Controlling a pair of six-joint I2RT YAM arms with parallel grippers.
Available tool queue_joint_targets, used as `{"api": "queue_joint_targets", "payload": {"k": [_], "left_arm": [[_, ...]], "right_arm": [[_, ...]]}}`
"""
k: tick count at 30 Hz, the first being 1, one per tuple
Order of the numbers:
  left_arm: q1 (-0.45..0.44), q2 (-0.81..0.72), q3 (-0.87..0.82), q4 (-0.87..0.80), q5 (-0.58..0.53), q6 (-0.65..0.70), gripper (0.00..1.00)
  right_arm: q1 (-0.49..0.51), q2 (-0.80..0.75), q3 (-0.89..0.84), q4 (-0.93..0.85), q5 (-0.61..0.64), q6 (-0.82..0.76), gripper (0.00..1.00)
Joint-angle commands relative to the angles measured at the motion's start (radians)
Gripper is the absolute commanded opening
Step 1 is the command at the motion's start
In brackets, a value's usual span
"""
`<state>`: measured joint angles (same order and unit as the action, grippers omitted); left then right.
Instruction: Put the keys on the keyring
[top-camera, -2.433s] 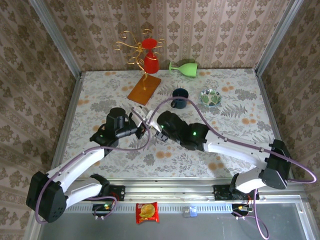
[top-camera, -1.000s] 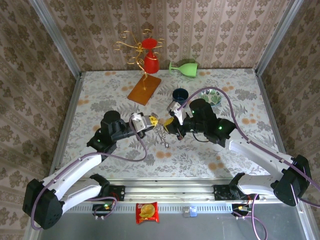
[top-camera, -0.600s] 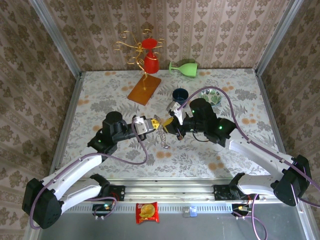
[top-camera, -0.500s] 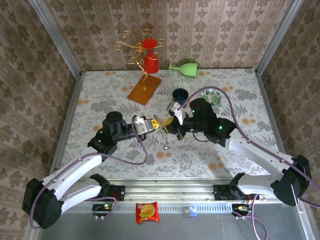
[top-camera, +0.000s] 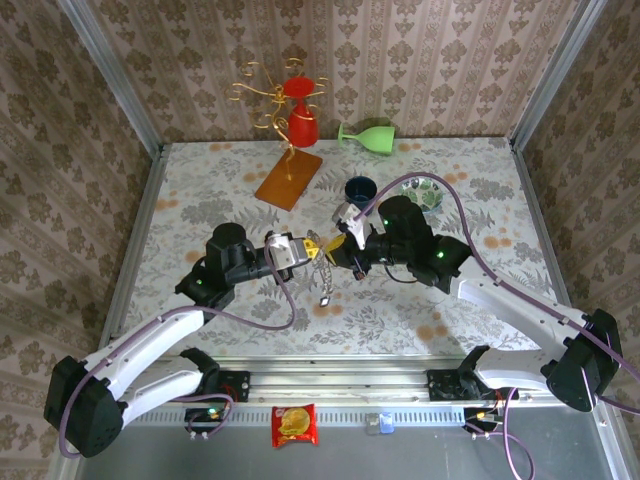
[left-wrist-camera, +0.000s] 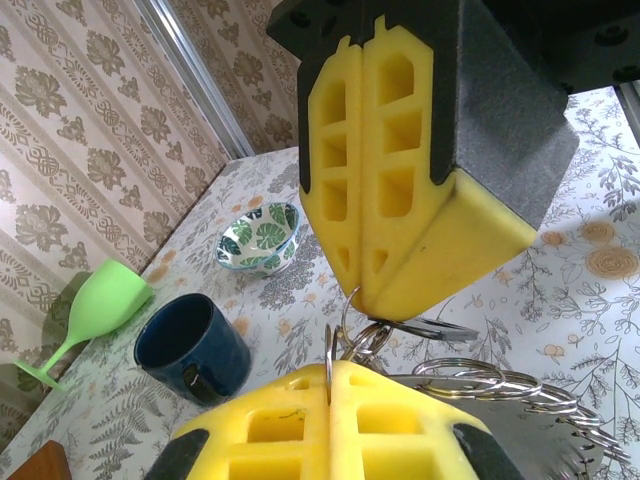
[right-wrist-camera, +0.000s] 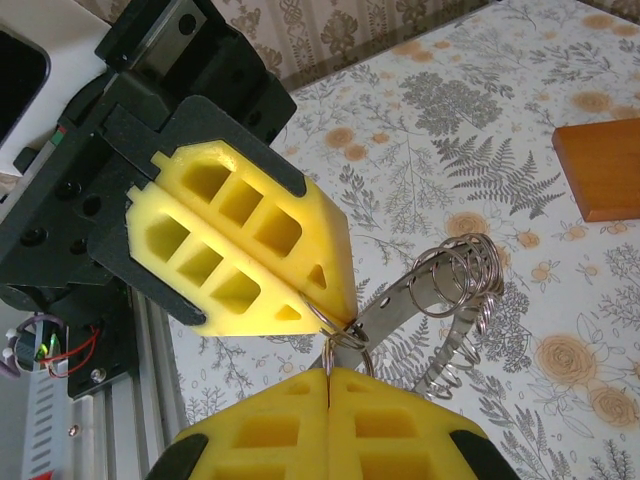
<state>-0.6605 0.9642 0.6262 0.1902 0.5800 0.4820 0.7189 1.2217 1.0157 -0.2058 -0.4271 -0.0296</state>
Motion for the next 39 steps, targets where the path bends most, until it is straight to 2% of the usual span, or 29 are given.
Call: {"api": "queue_joint_targets", "payload": {"k": [1, 9, 19, 26, 38, 39], "left_arm": [[-0.011, 0.004, 0.041, -0.014, 0.027, 0.021, 0.0], [-0.014, 0.011, 0.046, -0.042, 0.031, 0.027, 0.0], [-0.014, 0.013, 0.049, -0.05, 0.046, 0.027, 0.0], [-0.014, 0.004, 0.035, -0.007, 0.043, 0.02, 0.0], [-0.016, -0.022, -0.044, 0.135, 0.05, 0.012, 0.0], [-0.017, -0.022, -0.049, 0.146, 0.049, 0.006, 0.0]], "right_arm": [[0.012, 0.012, 0.043, 0.029, -0.003, -0.025, 0.0], [0.065, 0.005, 0.053, 0.007, 0.169, -0.092, 0.0], [0.074, 0.006, 0.055, 0.009, 0.232, -0.104, 0.0], [0.072, 0.04, 0.091, -0.068, 0.277, -0.079, 0.0], [0.024, 0.069, 0.093, -0.085, 0.165, -0.019, 0.0], [0.022, 0.067, 0.09, -0.08, 0.154, -0.02, 0.03]]}}
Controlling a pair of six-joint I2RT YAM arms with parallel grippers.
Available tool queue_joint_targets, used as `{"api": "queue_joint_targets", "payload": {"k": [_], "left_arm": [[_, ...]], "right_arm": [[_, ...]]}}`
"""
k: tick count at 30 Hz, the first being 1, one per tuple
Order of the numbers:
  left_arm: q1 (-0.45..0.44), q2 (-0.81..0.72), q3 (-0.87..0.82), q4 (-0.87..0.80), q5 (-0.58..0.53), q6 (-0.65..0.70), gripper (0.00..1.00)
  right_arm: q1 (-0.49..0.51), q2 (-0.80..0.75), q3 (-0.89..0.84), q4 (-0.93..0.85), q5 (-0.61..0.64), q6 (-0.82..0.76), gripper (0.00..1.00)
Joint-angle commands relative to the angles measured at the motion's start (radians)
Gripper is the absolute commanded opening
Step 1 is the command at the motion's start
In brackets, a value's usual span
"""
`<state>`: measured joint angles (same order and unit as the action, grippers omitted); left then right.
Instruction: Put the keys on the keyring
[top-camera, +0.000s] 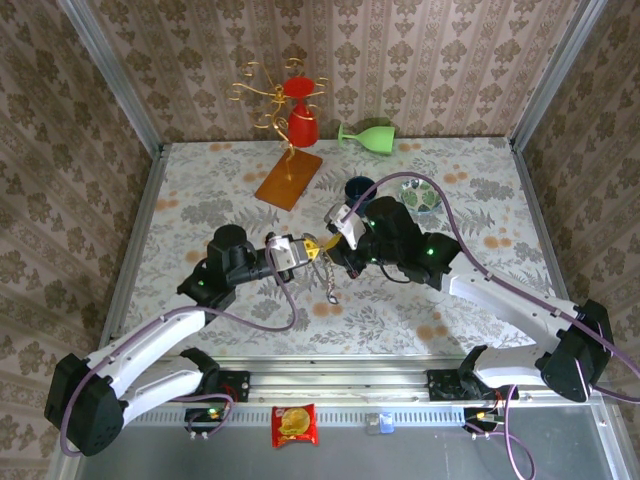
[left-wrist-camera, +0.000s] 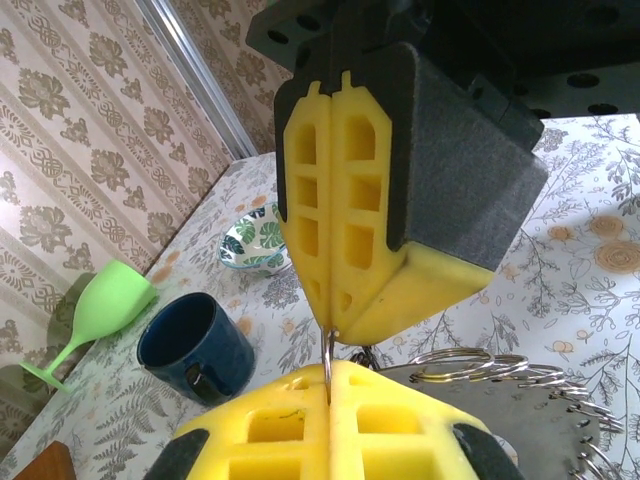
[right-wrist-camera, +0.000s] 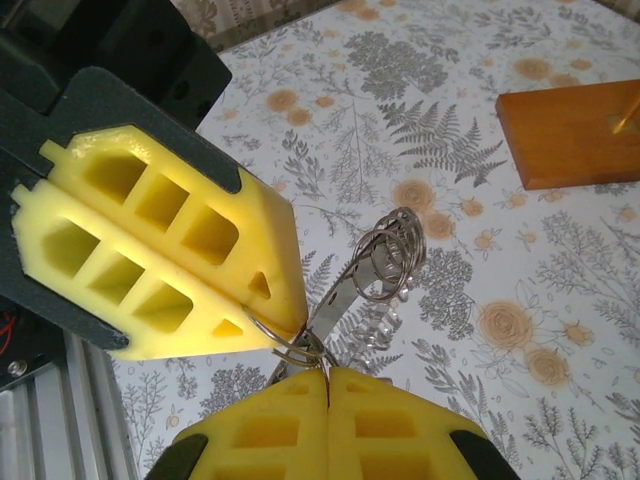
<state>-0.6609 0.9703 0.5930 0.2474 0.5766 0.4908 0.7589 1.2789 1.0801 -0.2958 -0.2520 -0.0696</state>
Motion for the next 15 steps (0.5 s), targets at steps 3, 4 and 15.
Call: {"api": "queue_joint_targets", "payload": {"k": [3, 4, 15], "left_arm": [[-0.017, -0.022, -0.033, 0.12, 0.055, -0.022, 0.0], [-0.017, -0.019, -0.039, 0.136, 0.057, -0.031, 0.0], [0.041, 0.043, -0.095, 0.359, 0.255, -0.206, 0.0]], "right_arm": [[-0.04, -0.007, -0.006, 0.039, -0.066, 0.011, 0.31], [-0.051, -0.02, -0.025, 0.057, -0.083, 0.0, 0.37], [-0.125, -0.123, -0.206, 0.303, -0.351, -0.312, 0.38]]}}
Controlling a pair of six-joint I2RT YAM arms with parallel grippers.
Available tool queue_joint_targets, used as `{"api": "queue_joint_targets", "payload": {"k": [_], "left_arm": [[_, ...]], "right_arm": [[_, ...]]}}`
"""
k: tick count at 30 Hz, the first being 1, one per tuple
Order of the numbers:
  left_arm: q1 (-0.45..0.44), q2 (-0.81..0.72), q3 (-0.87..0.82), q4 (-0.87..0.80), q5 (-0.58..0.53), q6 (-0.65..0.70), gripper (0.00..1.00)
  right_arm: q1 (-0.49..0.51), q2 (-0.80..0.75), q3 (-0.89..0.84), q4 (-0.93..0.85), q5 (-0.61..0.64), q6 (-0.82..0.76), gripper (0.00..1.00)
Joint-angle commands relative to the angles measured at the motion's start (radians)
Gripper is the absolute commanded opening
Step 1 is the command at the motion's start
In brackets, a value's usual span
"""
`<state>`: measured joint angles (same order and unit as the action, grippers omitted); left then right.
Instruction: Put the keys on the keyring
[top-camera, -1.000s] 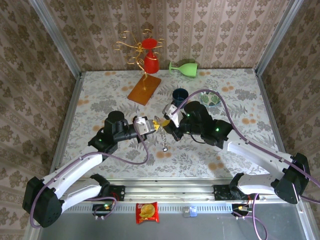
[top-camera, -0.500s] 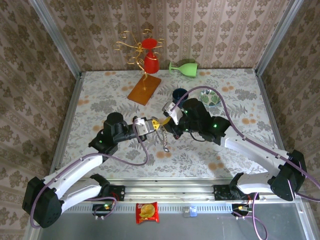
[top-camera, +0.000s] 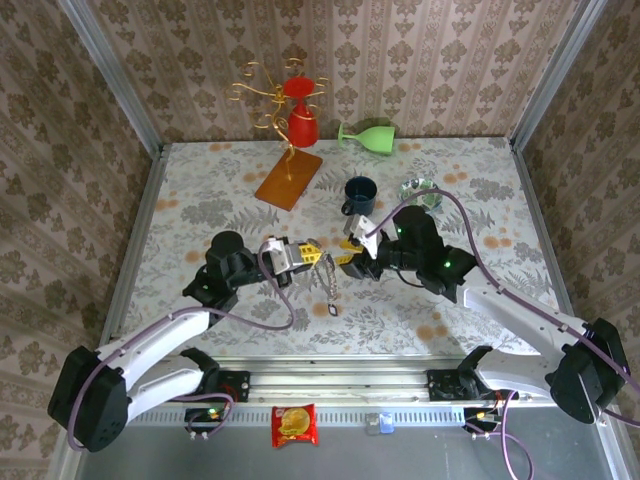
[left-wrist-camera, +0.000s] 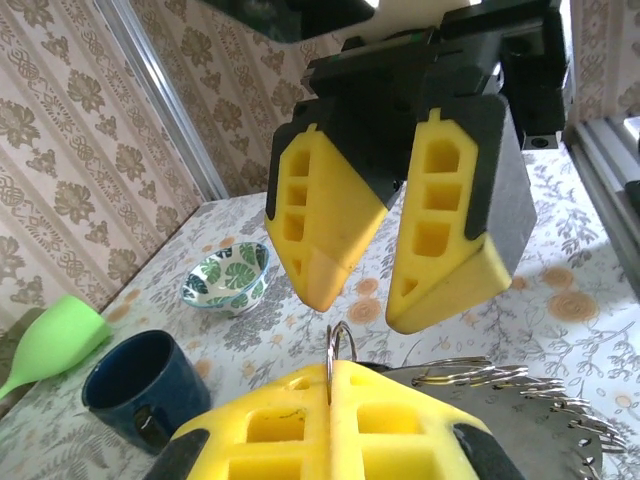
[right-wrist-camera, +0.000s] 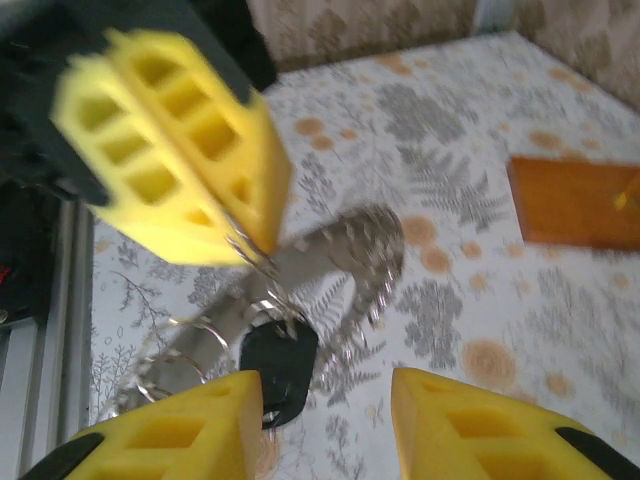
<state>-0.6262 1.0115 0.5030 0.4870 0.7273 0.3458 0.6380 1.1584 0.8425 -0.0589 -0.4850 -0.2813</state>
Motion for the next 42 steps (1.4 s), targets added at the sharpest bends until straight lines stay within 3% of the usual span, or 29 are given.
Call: {"api": "queue_joint_targets", "payload": {"k": [1, 22, 26, 28, 29, 31, 32, 35, 42], "left_arm": [[0.006, 0.007, -0.004, 0.124, 0.116, -0.065, 0.0], [0.001, 0.042, 0.006, 0.158, 0.198, -0.088, 0.0], [-0.001, 0.048, 0.006, 0.171, 0.197, -0.094, 0.0], [0.0, 0.049, 0.005, 0.17, 0.18, -0.096, 0.0], [0.0, 0.049, 0.004, 0.164, 0.154, -0.099, 0.02], [0.001, 0.041, -0.001, 0.133, 0.097, -0.084, 0.28], [0.0, 0.037, 0.0, 0.107, 0.077, -0.065, 0.34], [0.0, 0.027, 0.021, -0.004, 0.057, -0.004, 0.36], [-0.011, 0.035, 0.094, -0.208, 0.054, 0.115, 0.26]], "right_arm": [[-0.005, 0.003, 0.036, 0.064, -0.139, -0.1, 0.36], [0.015, 0.032, 0.013, 0.126, -0.181, -0.12, 0.19], [0.017, 0.038, 0.022, 0.12, -0.184, -0.129, 0.01], [0.018, 0.036, 0.028, 0.097, -0.178, -0.144, 0.0], [0.016, 0.033, 0.032, 0.081, -0.169, -0.156, 0.0], [0.017, 0.025, 0.046, 0.036, -0.147, -0.189, 0.0], [0.017, 0.023, 0.057, 0.0, -0.135, -0.211, 0.0], [0.019, 0.026, 0.099, -0.114, -0.11, -0.27, 0.0], [0.053, 0.07, 0.198, -0.284, -0.05, -0.372, 0.0]]}}
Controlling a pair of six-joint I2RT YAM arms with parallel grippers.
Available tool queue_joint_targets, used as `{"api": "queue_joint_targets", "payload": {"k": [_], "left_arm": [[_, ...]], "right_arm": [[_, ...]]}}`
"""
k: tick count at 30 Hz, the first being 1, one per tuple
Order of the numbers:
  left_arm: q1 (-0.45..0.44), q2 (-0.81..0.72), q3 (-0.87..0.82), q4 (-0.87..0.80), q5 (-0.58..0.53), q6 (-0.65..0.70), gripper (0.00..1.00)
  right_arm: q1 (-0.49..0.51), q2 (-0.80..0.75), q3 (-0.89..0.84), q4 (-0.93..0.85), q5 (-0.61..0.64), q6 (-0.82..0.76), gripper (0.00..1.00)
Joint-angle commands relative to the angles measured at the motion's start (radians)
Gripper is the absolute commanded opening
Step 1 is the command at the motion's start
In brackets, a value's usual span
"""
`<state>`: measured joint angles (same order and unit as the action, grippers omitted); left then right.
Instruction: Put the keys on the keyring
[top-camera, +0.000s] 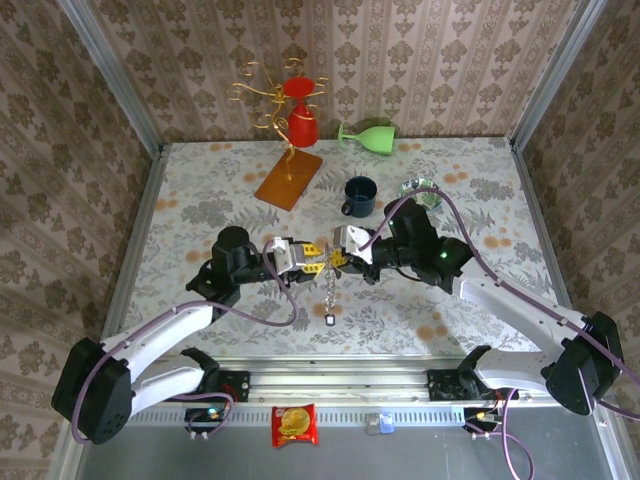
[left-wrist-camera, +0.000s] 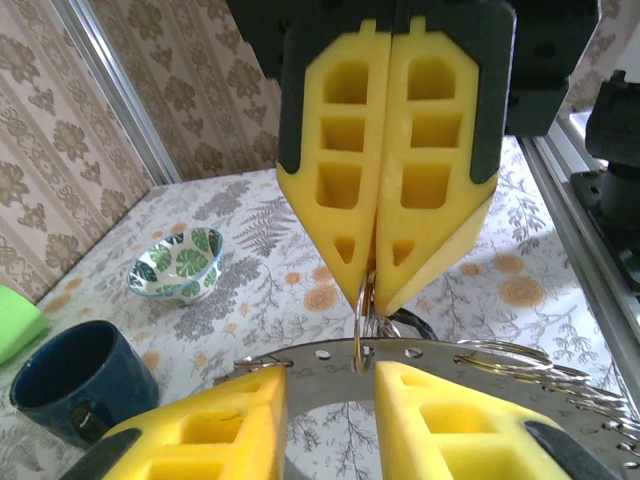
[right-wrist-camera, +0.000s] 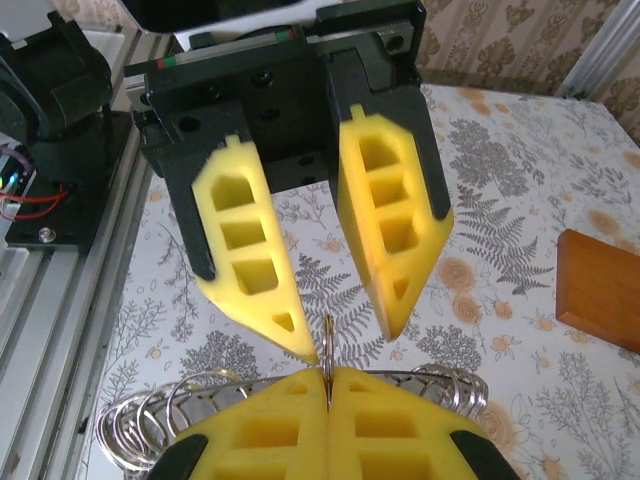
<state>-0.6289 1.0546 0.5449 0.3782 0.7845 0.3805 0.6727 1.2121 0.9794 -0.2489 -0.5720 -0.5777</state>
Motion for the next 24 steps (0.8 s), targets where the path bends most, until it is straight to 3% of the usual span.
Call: {"api": "queue_joint_targets", "payload": {"k": [1, 7, 15, 17, 18, 24], "left_arm": [[-0.009, -0.006, 0.057, -0.106, -0.003, 0.082, 0.26], [-0.011, 0.001, 0.074, -0.108, 0.023, 0.083, 0.24], [-0.014, 0.008, 0.087, -0.127, 0.036, 0.094, 0.0], [-0.013, 0.005, 0.077, -0.114, 0.038, 0.086, 0.0], [-0.014, 0.002, 0.069, -0.096, 0.037, 0.077, 0.0], [-0.017, -0.004, 0.019, 0.01, 0.055, 0.043, 0.0]], "right_arm": [[0.029, 0.026, 0.073, -0.117, 0.052, -0.093, 0.0], [0.071, 0.075, 0.143, -0.207, 0.152, -0.163, 0.0], [0.081, 0.085, 0.161, -0.201, 0.112, -0.119, 0.0], [0.041, 0.061, 0.124, -0.143, 0.055, -0.036, 0.21], [0.02, 0.048, 0.102, -0.118, 0.03, -0.007, 0.26], [-0.018, -0.002, 0.009, -0.048, -0.015, 0.059, 0.29]]}}
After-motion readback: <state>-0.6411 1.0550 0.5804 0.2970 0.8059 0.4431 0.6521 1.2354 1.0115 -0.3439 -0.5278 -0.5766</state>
